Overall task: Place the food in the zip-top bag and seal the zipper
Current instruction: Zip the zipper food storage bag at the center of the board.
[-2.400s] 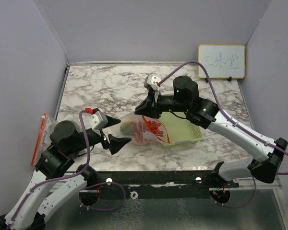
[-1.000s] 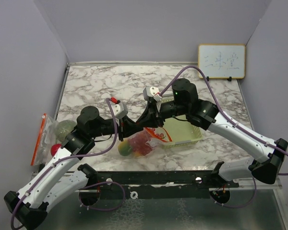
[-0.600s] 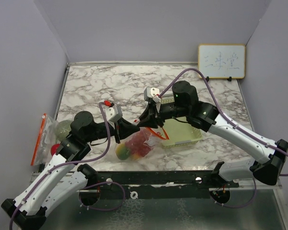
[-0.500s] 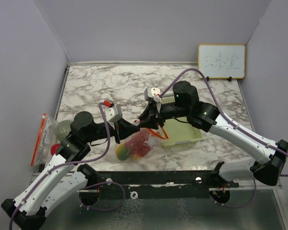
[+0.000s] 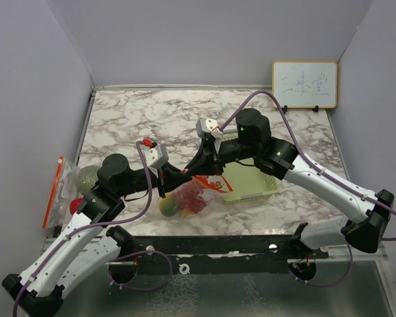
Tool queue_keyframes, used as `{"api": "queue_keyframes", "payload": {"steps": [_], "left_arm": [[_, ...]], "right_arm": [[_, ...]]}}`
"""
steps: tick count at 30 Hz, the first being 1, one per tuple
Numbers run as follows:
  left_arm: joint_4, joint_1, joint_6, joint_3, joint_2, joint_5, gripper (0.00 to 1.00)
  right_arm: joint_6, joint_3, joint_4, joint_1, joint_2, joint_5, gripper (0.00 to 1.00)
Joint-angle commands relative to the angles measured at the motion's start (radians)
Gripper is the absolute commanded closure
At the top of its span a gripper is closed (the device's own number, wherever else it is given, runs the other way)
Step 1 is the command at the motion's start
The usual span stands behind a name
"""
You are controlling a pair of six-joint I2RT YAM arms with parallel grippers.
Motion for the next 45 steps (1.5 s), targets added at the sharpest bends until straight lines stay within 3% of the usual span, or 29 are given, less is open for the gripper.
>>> {"api": "queue_keyframes", "payload": {"steps": [1, 4, 11, 26, 36, 45], "left_arm": [[0.054, -0.001, -0.004, -0.005, -0.018, -0.021, 1.00], [0.050, -0.001, -0.004, -0.003, -0.029, -0.034, 1.00], [-0.015, 0.000, 0.012, 0.028, -0.098, -0.091, 1.00], [-0.102, -0.001, 0.055, 0.076, -0.175, -0.237, 1.00], [-0.172, -0.001, 0.107, 0.154, -0.268, -0.628, 1.00], [-0.150, -0.003, 0.096, 0.139, -0.302, -0.807, 1.00]], "right_arm": [[0.028, 0.033, -0.003, 0.001, 0.034, -0.044, 0.98], [0.030, 0.031, -0.012, 0.000, 0.031, -0.019, 0.98], [0.011, -0.014, -0.062, -0.018, -0.003, 0.201, 0.98], [-0.005, -0.072, -0.094, -0.059, 0.002, 0.116, 0.98], [0.010, -0.185, -0.049, -0.105, -0.011, 0.144, 0.98], [0.018, -0.239, -0.050, -0.121, -0.002, 0.256, 0.98]]}}
